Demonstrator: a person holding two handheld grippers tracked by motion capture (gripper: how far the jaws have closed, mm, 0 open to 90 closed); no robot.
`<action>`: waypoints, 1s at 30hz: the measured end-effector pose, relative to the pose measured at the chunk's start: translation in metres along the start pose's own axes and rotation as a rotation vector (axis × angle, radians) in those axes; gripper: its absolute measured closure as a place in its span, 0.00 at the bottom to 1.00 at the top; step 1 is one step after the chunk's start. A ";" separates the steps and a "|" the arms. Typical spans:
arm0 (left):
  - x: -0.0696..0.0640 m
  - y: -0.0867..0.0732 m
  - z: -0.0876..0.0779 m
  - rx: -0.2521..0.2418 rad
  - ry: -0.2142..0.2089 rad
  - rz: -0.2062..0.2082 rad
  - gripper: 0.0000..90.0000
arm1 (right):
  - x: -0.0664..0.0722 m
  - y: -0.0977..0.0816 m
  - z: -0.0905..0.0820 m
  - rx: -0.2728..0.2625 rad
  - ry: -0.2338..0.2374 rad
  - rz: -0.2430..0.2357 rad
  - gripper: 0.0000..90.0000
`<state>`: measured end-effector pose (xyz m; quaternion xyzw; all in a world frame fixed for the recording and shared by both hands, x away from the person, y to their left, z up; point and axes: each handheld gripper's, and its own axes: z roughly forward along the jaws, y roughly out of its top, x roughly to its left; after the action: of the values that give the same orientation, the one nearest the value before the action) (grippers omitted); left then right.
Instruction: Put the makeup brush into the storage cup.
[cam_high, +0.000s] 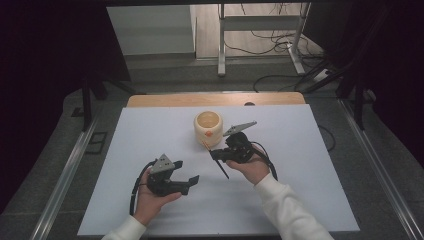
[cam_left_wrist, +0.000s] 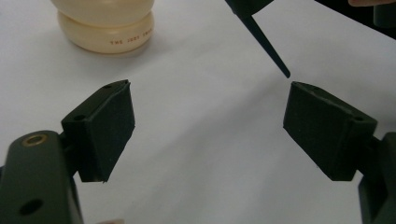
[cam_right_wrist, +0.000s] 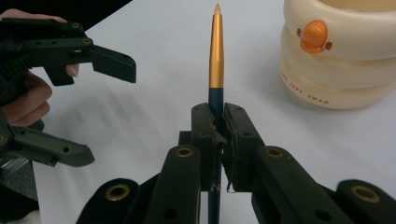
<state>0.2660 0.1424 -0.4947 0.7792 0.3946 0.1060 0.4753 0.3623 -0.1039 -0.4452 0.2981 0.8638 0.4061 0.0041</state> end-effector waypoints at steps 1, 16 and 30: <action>0.000 0.001 0.001 -0.003 -0.005 -0.004 0.19 | 0.000 0.000 0.000 -0.004 -0.001 0.001 0.93; 0.001 0.005 0.011 -0.019 -0.049 -0.050 0.22 | 0.002 0.000 0.004 -0.024 0.001 0.006 0.93; -0.005 0.012 0.027 -0.021 -0.094 -0.070 0.26 | 0.005 0.001 0.005 -0.030 0.008 0.002 0.93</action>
<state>0.2834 0.1179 -0.4980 0.7642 0.3976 0.0566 0.5047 0.3593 -0.0975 -0.4464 0.2971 0.8573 0.4203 0.0049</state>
